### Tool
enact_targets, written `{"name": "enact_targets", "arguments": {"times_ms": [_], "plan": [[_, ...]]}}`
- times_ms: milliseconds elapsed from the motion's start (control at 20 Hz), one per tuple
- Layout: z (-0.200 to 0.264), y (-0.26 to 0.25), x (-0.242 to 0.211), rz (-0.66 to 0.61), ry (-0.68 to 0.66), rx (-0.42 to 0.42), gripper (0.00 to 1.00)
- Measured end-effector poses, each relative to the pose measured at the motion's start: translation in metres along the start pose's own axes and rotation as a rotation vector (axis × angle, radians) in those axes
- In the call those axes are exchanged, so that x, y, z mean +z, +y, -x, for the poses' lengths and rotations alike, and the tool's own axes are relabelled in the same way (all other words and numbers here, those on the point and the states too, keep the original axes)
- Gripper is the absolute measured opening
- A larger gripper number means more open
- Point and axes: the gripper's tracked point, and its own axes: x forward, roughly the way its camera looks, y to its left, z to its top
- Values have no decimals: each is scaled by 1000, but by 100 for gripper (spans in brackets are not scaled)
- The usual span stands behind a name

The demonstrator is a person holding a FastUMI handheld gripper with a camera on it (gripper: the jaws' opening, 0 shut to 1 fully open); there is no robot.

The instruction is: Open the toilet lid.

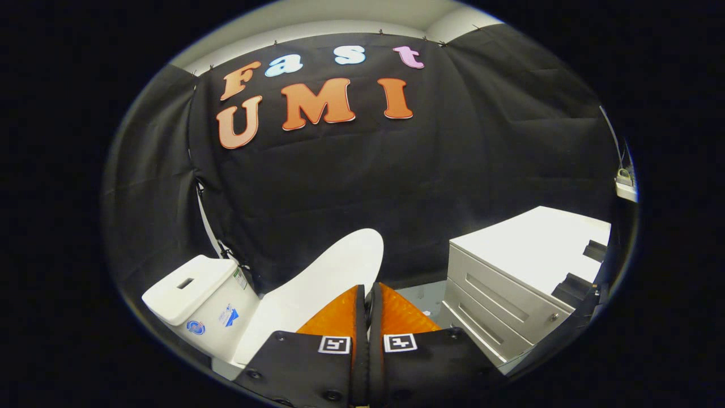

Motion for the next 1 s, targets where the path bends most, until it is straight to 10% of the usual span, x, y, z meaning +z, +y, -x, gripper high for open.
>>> {"name": "enact_targets", "arguments": {"times_ms": [1000], "plan": [[14,136,74,138,-36,184,8]]}}
